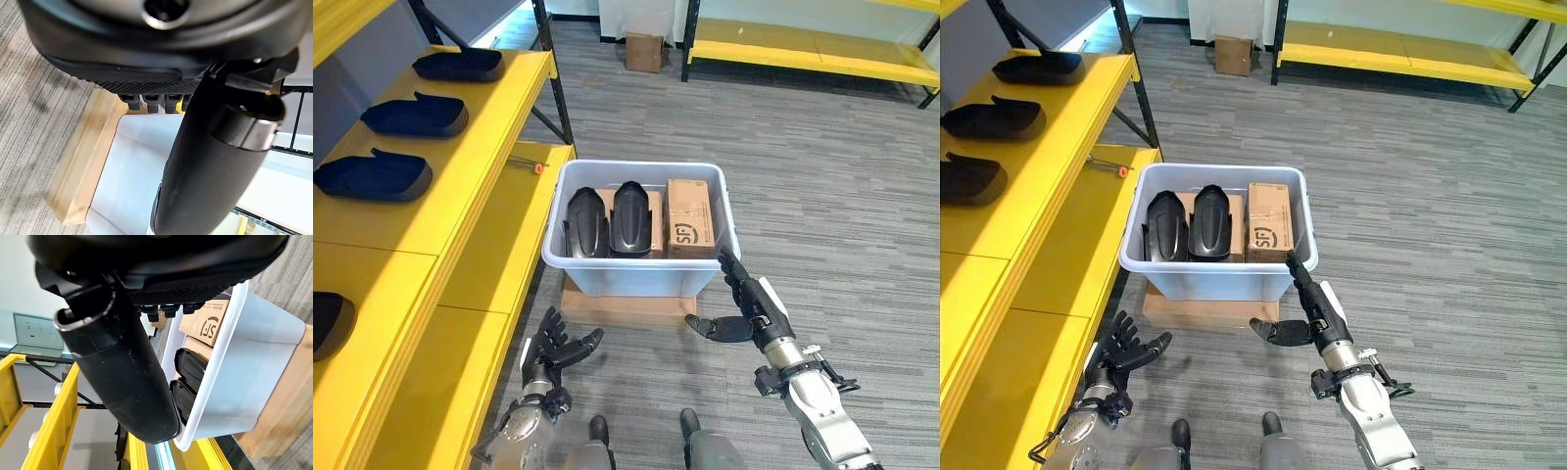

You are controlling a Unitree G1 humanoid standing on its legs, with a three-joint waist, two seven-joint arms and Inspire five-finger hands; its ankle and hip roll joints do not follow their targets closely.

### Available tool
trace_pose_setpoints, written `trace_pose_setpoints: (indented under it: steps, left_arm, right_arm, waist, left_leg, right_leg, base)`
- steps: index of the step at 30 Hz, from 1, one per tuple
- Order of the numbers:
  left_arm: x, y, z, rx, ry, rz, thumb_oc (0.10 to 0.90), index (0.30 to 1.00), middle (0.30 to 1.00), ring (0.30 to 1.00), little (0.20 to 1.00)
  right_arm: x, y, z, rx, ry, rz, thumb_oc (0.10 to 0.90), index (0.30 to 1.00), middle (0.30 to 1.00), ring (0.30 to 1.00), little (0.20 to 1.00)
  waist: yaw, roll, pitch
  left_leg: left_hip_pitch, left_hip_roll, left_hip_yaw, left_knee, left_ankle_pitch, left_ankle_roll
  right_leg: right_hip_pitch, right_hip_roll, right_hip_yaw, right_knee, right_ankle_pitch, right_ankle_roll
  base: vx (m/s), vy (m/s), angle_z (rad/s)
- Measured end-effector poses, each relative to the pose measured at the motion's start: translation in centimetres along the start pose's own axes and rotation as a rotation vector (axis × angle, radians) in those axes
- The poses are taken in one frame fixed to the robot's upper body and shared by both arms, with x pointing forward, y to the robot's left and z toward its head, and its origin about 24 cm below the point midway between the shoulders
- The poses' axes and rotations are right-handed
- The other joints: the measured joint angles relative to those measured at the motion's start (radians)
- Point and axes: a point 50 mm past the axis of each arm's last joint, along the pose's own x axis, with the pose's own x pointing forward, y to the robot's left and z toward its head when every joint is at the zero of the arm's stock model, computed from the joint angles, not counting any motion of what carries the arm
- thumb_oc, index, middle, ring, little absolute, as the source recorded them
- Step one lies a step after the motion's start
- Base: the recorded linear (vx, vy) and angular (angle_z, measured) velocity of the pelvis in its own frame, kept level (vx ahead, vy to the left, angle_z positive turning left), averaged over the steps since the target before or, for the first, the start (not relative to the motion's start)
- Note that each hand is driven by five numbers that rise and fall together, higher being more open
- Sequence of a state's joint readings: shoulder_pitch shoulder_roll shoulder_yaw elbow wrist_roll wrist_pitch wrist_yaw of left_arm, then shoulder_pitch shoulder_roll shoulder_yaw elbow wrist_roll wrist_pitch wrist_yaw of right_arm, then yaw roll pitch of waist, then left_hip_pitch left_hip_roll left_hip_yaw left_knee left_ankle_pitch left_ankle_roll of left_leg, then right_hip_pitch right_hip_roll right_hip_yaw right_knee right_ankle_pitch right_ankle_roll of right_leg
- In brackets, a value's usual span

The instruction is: Move parts from the plastic box to the shelf.

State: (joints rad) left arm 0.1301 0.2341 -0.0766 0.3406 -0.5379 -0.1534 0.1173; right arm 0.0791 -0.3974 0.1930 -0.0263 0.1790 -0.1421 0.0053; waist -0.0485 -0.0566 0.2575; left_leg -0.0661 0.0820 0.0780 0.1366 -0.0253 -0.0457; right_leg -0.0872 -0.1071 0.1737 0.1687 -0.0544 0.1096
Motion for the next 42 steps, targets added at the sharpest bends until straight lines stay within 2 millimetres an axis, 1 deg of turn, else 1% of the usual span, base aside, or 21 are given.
trace_pose_setpoints:
  steps: [6, 7, 8, 9, 10, 11, 12, 13, 14, 16, 18, 22, 26, 29, 32, 33, 35, 37, 38, 39, 42]
  left_arm:
    - [0.1, -0.1, 0.0, 0.006, 0.002, -0.015, 0.9, 1.0, 1.0, 1.0, 1.0]
    - [0.7, -0.3, 0.4, 0.029, -0.003, -0.029, 0.9, 1.0, 1.0, 1.0, 1.0]
    - [0.8, -0.4, 0.4, 0.051, 0.001, -0.038, 0.9, 1.0, 1.0, 1.0, 1.0]
    - [0.7, -0.6, 0.2, 0.069, 0.006, -0.048, 0.9, 1.0, 1.0, 1.0, 1.0]
    - [0.8, -0.8, -0.2, 0.073, 0.025, -0.046, 0.9, 1.0, 1.0, 1.0, 1.0]
    - [1.7, -1.2, 1.1, 0.086, -0.013, -0.059, 0.9, 1.0, 1.0, 1.0, 1.0]
    - [2.8, -2.0, 2.3, 0.097, -0.047, -0.093, 0.9, 1.0, 1.0, 1.0, 1.0]
    - [2.8, -2.4, 2.5, 0.077, -0.059, -0.099, 0.9, 1.0, 1.0, 1.0, 1.0]
    - [2.1, -2.5, 1.1, 0.028, -0.021, -0.076, 0.9, 1.0, 1.0, 1.0, 1.0]
    - [0.6, -1.3, -1.0, 0.04, 0.049, -0.048, 0.9, 1.0, 1.0, 1.0, 1.0]
    - [0.0, -0.5, -1.6, 0.037, 0.074, -0.022, 0.9, 1.0, 1.0, 1.0, 1.0]
    - [-0.1, 0.4, -1.3, 0.045, 0.067, 0.003, 0.9, 1.0, 1.0, 1.0, 1.0]
    - [0.1, -0.1, -0.2, 0.058, 0.024, -0.031, 0.9, 1.0, 1.0, 1.0, 1.0]
    - [0.0, -0.4, -0.3, 0.055, 0.027, -0.04, 0.9, 1.0, 1.0, 1.0, 1.0]
    - [-0.1, -0.6, -0.5, 0.058, 0.035, -0.051, 0.9, 1.0, 1.0, 1.0, 1.0]
    - [-0.1, -0.9, -0.6, 0.057, 0.038, -0.067, 0.9, 1.0, 1.0, 1.0, 1.0]
    - [0.2, -1.2, -0.3, 0.058, 0.024, -0.076, 0.9, 1.0, 1.0, 1.0, 1.0]
    - [0.1, -1.3, -0.4, 0.058, 0.028, -0.08, 0.9, 1.0, 1.0, 1.0, 1.0]
    - [0.0, -1.2, -0.5, 0.06, 0.036, -0.083, 0.9, 1.0, 1.0, 1.0, 1.0]
    - [0.0, -1.2, -0.5, 0.06, 0.035, -0.085, 0.9, 1.0, 1.0, 1.0, 1.0]
    - [-0.4, -0.6, -1.2, 0.068, 0.062, -0.077, 0.9, 1.0, 1.0, 1.0, 1.0]
  right_arm:
    - [0.0, 0.1, -0.1, 0.0, 0.009, 0.01, 0.9, 1.0, 1.0, 1.0, 1.0]
    - [0.1, 0.4, 0.0, 0.008, 0.004, 0.018, 0.9, 1.0, 1.0, 1.0, 1.0]
    - [0.2, 1.3, -0.1, 0.02, 0.007, 0.047, 0.9, 1.0, 1.0, 1.0, 1.0]
    - [0.1, 2.4, 0.0, 0.016, 0.007, 0.102, 0.9, 1.0, 1.0, 1.0, 1.0]
    - [-0.1, 3.2, -0.1, 0.017, 0.014, 0.139, 0.9, 1.0, 1.0, 1.0, 1.0]
    - [-0.1, 3.9, -0.2, 0.022, 0.016, 0.171, 0.9, 1.0, 1.0, 1.0, 1.0]
    - [-0.6, 4.0, -0.7, 0.038, 0.04, 0.16, 0.9, 1.0, 1.0, 1.0, 1.0]
    - [-0.5, 3.6, -0.8, 0.019, 0.046, 0.155, 0.9, 1.0, 1.0, 1.0, 1.0]
    - [-0.3, 3.1, -0.9, -0.003, 0.063, 0.144, 0.9, 1.0, 1.0, 1.0, 1.0]
    - [-0.2, 2.9, -0.6, -0.011, 0.05, 0.144, 0.9, 1.0, 1.0, 1.0, 1.0]
    - [-0.1, 2.5, -0.4, -0.012, 0.043, 0.134, 0.9, 1.0, 1.0, 1.0, 1.0]
    - [0.9, 1.6, 0.5, -0.035, 0.001, 0.109, 0.9, 1.0, 1.0, 1.0, 1.0]
    - [0.9, 1.6, 0.7, -0.035, -0.006, 0.11, 0.9, 1.0, 1.0, 1.0, 1.0]
    - [1.2, 1.3, 0.8, -0.044, -0.013, 0.101, 0.9, 1.0, 1.0, 1.0, 1.0]
    - [0.9, 0.9, 0.5, -0.049, 0.003, 0.085, 0.9, 1.0, 1.0, 1.0, 1.0]
    - [0.5, 0.3, 0.3, -0.058, 0.005, 0.069, 0.9, 1.0, 1.0, 1.0, 1.0]
    - [0.3, 0.0, 0.1, -0.059, 0.018, 0.056, 0.9, 1.0, 1.0, 1.0, 1.0]
    - [-0.1, 0.0, -0.3, -0.045, 0.033, 0.044, 0.9, 1.0, 1.0, 1.0, 1.0]
    - [-0.6, 0.0, -0.7, -0.023, 0.047, 0.022, 0.9, 1.0, 1.0, 1.0, 1.0]
    - [-0.8, 0.0, -0.8, -0.008, 0.054, 0.007, 0.9, 1.0, 1.0, 1.0, 1.0]
    - [-0.7, -0.1, -1.1, 0.005, 0.058, -0.009, 0.9, 1.0, 1.0, 1.0, 1.0]
  waist:
    - [0.007, 0.001, -0.001]
    - [0.017, 0.006, -0.002]
    - [0.014, 0.007, -0.001]
    - [-0.006, 0.006, 0.001]
    - [-0.012, 0.006, 0.015]
    - [-0.033, 0.027, 0.034]
    - [-0.083, -0.023, 0.053]
    - [-0.076, -0.051, 0.07]
    - [-0.041, -0.032, 0.089]
    - [-0.027, 0.026, 0.081]
    - [-0.025, 0.039, 0.072]
    - [-0.031, 0.064, 0.068]
    - [-0.033, 0.025, 0.015]
    - [-0.024, 0.056, -0.013]
    - [-0.003, 0.048, -0.025]
    - [0.008, 0.056, -0.032]
    - [0.023, 0.036, -0.027]
    - [0.023, 0.026, -0.027]
    - [0.016, 0.016, -0.028]
    - [0.023, 0.002, -0.027]
    - [0.034, 0.02, -0.033]
  left_leg:
    - [-0.007, -0.05, -0.006, 0.03, -0.035, 0.052]
    - [-0.049, -0.071, -0.003, 0.092, -0.064, 0.093]
    - [-0.071, -0.088, 0.02, 0.155, -0.089, 0.096]
    - [-0.109, -0.14, 0.052, 0.302, -0.174, 0.166]
    - [-0.148, -0.158, 0.09, 0.376, -0.211, 0.16]
    - [-0.173, -0.159, 0.082, 0.263, -0.166, 0.126]
    - [-0.169, -0.198, 0.093, 0.287, -0.196, 0.171]
    - [-0.065, -0.168, 0.076, 0.281, -0.251, 0.095]
    - [-0.034, -0.167, 0.123, 0.264, -0.252, 0.1]
    - [-0.012, -0.164, 0.106, 0.208, -0.227, 0.102]
    - [0.016, -0.17, 0.092, 0.138, -0.177, 0.125]
    - [0.077, -0.137, 0.076, 0.025, -0.128, 0.113]
    - [0.164, -0.129, 0.051, -0.032, -0.147, 0.063]
    - [0.172, -0.075, 0.042, -0.016, -0.15, 0.034]
    - [0.05, -0.035, 0.01, 0.33, -0.158, 0.014]
    - [-0.069, -0.036, -0.082, 0.544, -0.073, -0.031]
    - [-0.169, -0.039, -0.131, 0.622, -0.044, -0.034]
    - [-0.198, -0.028, -0.137, 0.596, -0.043, -0.027]
    - [-0.209, 0.004, -0.101, 0.454, -0.042, -0.025]
    - [-0.182, 0.014, -0.079, 0.287, -0.036, -0.019]
    - [-0.127, 0.08, -0.083, -0.102, 0.056, -0.04]
  right_leg:
    - [-0.003, -0.034, -0.007, 0.033, 0.005, 0.011]
    - [-0.143, -0.023, -0.017, 0.256, 0.025, 0.041]
    - [-0.242, -0.051, -0.032, 0.411, 0.089, 0.056]
    - [-0.333, -0.138, -0.127, 0.525, 0.167, 0.031]
    - [-0.444, -0.15, -0.164, 0.649, 0.087, 0.062]
    - [-0.459, -0.064, -0.248, 0.436, 0.01, 0.034]
    - [-0.386, -0.077, -0.292, 0.043, 0.031, 0.075]
    - [-0.336, -0.146, -0.351, -0.07, 0.086, 0.069]
    - [-0.285, -0.165, -0.347, -0.042, 0.127, -0.019]
    - [-0.224, -0.114, -0.282, 0.053, 0.134, -0.021]
    - [-0.172, -0.095, -0.315, 0.075, 0.129, -0.021]
    - [-0.172, -0.032, -0.331, 0.058, 0.1, -0.049]
    - [-0.19, -0.048, -0.324, 0.038, 0.167, -0.061]
    - [-0.179, 0.012, -0.336, 0.055, 0.119, -0.107]
    - [-0.126, 0.035, -0.325, 0.033, 0.091, -0.151]
    - [-0.115, 0.058, -0.327, 0.036, 0.066, -0.184]
    - [-0.091, 0.059, -0.332, 0.021, 0.053, -0.197]
    - [-0.065, 0.062, -0.35, 0.009, 0.057, -0.204]
    - [-0.029, 0.069, -0.353, -0.031, 0.033, -0.165]
    - [-0.014, 0.064, -0.352, -0.054, 0.04, -0.162]
    - [0.03, 0.117, -0.324, -0.113, 0.058, -0.145]
  base:
    - [0.02, 0.21, 0.01]
    - [0.01, 0.424, -0.36]
    - [0.21, 0.438, -0.78]
    - [0.3, 0.317, -1.15]
    - [0.39, 0.092, -0.95]
    - [0.39, -0.088, 0.13]
    - [0.44, -0.129, 0.84]
    - [0.37, -0.155, 0.79]
    - [0.35, -0.158, 0.04]
    - [0.34, -0.185, 0.01]
    - [0.2, -0.138, 0.21]
    - [0.15, -0.122, 0.07]
    - [0.14, -0.125, 0.18]
    - [0.1, -0.119, -0.14]
    - [0.03, -0.196, -0.25]
    - [0.08, -0.117, -0.23]
    - [0.11, -0.04, 0.01]
    - [0.28, 0.067, 0.21]
    - [0.26, 0.095, 0.25]
    - [0.32, 0.233, 0.22]
    - [0.38, 0.248, -0.24]
